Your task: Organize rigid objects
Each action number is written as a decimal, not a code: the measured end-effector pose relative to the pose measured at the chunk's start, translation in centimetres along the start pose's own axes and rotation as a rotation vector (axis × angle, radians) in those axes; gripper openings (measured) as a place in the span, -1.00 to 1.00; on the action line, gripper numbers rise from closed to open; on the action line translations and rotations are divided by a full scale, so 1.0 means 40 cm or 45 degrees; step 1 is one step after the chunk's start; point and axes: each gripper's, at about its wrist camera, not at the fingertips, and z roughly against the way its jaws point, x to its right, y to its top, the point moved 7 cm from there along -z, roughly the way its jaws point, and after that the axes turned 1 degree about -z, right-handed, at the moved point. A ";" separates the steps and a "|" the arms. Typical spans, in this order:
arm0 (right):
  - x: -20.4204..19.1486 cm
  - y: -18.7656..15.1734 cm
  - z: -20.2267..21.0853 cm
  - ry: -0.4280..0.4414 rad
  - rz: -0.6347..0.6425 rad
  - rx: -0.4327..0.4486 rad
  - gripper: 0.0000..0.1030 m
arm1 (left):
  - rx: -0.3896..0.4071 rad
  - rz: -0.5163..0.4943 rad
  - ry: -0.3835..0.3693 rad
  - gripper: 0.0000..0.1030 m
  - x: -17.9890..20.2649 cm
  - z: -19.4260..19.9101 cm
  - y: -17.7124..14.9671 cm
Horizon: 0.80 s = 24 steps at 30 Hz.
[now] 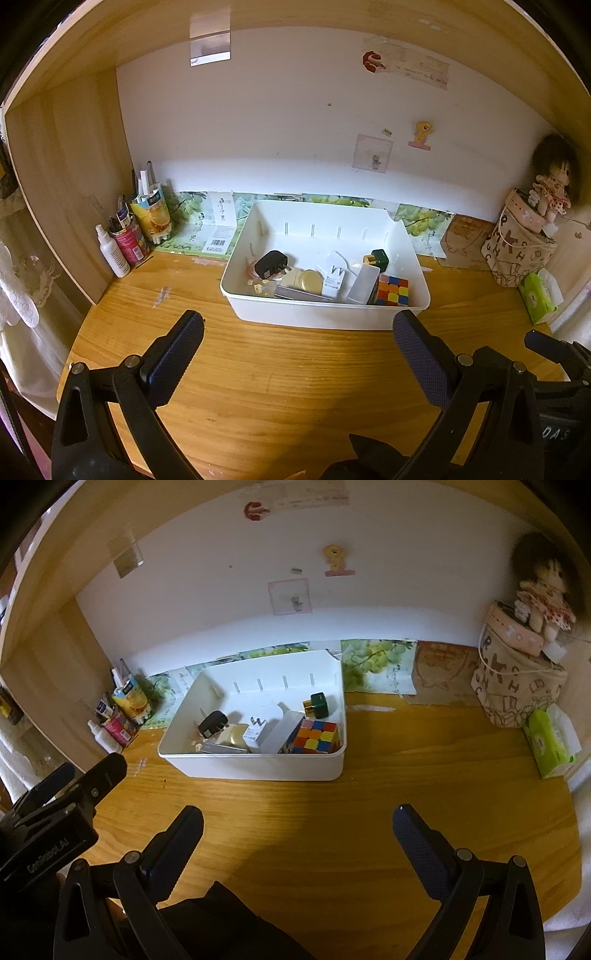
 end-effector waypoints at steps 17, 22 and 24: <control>-0.009 -0.007 -0.005 -0.008 0.035 -0.028 0.99 | 0.007 -0.020 0.005 0.98 0.012 0.008 -0.005; -0.017 -0.011 -0.008 0.003 0.056 -0.041 0.99 | 0.011 -0.027 0.010 0.98 0.009 0.013 -0.005; -0.018 -0.011 -0.008 0.005 0.059 -0.042 0.99 | 0.013 -0.024 0.015 0.98 0.006 0.014 -0.005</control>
